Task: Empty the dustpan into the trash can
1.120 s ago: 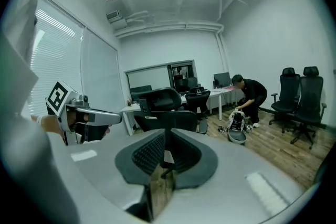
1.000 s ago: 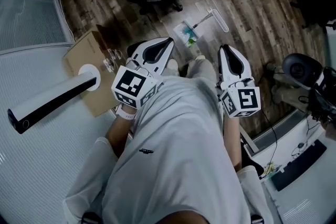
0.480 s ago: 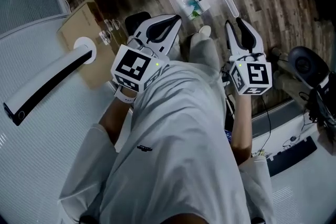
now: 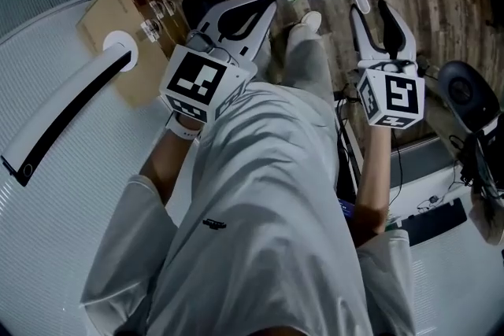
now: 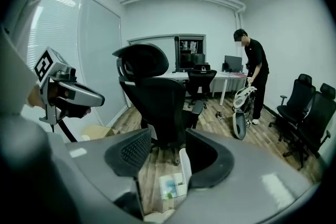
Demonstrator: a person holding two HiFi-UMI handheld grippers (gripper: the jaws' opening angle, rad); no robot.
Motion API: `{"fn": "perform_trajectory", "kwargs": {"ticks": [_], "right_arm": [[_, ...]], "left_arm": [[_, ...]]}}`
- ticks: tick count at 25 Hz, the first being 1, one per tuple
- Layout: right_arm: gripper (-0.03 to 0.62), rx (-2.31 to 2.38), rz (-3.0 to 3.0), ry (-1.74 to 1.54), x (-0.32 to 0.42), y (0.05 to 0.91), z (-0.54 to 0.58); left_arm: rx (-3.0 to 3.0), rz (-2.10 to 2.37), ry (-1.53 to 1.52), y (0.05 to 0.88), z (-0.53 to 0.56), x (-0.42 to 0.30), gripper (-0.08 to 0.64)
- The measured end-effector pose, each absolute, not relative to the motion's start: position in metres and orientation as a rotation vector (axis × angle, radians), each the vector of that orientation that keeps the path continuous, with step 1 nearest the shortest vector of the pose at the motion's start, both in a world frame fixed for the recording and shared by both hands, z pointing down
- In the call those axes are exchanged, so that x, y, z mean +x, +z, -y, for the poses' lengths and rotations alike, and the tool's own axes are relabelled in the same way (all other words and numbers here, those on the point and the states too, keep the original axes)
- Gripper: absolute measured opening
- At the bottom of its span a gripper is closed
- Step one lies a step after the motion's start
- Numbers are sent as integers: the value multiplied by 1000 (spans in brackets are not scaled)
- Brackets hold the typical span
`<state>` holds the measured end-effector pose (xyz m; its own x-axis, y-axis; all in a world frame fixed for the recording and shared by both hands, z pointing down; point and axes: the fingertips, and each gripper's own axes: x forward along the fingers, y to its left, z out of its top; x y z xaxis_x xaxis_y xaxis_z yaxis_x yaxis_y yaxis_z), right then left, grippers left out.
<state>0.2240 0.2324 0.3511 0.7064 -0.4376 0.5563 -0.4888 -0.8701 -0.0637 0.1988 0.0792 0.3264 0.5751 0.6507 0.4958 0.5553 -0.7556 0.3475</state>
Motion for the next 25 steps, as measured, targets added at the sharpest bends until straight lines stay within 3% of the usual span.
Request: {"fn": "perform_trajectory", "kwargs": {"ticks": [25], "right_arm": [[236,2543,864,1180,277,509,-246]], "left_arm": [[2615,-1001,1087,426,-114,231,8]]}}
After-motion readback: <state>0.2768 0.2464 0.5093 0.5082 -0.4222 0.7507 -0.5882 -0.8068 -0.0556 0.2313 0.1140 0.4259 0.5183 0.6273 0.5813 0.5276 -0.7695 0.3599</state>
